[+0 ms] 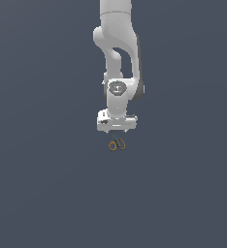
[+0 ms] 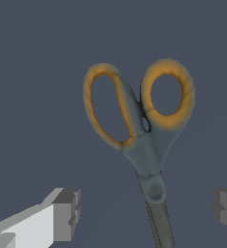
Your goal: Pick up the object and move it to a goal position.
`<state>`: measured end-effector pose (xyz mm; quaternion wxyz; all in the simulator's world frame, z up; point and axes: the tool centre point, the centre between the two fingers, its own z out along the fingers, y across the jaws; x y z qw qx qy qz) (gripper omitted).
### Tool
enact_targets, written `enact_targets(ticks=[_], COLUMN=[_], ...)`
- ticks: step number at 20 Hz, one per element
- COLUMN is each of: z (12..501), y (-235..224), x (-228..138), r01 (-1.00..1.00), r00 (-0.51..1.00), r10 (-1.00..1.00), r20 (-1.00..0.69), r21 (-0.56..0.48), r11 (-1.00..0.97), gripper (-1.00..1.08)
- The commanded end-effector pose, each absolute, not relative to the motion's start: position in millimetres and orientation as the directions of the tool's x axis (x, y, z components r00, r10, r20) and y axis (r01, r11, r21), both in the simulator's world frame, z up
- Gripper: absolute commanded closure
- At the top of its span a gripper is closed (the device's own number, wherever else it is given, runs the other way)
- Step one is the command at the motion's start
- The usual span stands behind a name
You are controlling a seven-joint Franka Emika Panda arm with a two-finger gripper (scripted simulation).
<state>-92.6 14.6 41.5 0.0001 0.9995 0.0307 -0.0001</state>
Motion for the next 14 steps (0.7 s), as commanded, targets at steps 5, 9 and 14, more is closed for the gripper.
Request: enact_targets(ticks=[5, 9, 14], z=[14, 8, 8], y=[15, 15, 15], x=[-94, -93, -93], r01=[0.062, 0.062, 0.062], r00=[0.998, 0.998, 0.998], r10=[0.062, 0.062, 0.062], r20=[0.000, 0.000, 0.000], r21=[0.000, 0.000, 0.000], r11=[-0.998, -0.998, -0.998], gripper=[-0.92, -0.92, 1.08])
